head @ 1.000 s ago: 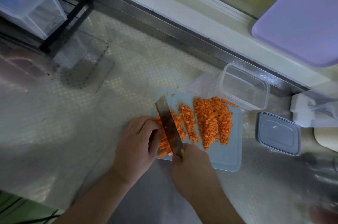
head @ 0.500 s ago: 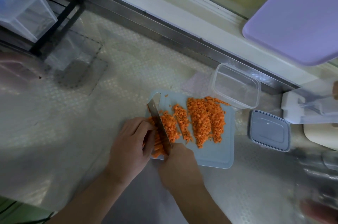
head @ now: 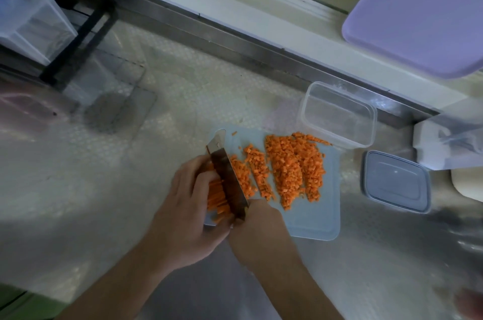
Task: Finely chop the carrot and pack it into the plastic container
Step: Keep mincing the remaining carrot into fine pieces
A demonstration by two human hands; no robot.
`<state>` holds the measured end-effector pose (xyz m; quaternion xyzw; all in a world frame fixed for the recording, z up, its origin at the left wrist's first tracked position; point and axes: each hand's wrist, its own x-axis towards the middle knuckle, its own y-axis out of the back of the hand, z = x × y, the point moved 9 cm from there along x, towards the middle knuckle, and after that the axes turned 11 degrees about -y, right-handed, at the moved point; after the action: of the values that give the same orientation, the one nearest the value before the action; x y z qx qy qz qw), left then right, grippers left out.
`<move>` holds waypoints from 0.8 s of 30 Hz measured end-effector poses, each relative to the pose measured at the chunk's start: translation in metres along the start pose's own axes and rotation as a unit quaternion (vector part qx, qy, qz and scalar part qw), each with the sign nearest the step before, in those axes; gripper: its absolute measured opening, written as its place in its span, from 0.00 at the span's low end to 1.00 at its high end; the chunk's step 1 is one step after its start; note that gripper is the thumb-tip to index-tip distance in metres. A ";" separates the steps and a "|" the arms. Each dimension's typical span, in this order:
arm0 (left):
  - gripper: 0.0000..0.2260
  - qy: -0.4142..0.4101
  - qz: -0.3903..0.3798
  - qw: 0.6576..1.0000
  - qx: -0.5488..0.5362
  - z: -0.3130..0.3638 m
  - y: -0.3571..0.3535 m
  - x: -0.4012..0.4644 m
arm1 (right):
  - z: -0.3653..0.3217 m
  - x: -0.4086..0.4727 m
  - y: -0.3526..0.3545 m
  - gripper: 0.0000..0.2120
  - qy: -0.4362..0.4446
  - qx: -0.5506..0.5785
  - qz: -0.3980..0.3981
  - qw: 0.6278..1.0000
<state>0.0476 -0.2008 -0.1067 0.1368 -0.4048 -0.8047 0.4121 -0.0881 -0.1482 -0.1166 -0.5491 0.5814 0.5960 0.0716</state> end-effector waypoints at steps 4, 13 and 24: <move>0.30 0.002 0.007 1.000 0.022 0.000 -0.004 0.004 | 0.002 0.001 0.001 0.07 0.014 0.031 -0.009 0.999; 0.21 -0.007 0.036 0.997 0.064 0.014 -0.008 0.008 | 0.011 0.000 0.008 0.08 -0.006 0.070 -0.030 0.997; 0.10 -0.011 0.085 0.994 0.064 0.029 -0.025 0.027 | 0.033 0.012 0.023 0.05 -0.031 0.005 -0.030 0.999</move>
<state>0.0010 -0.1972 -0.1041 0.1193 -0.4706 -0.7404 0.4650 -0.1285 -0.1363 -0.1204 -0.5477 0.5648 0.6073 0.1101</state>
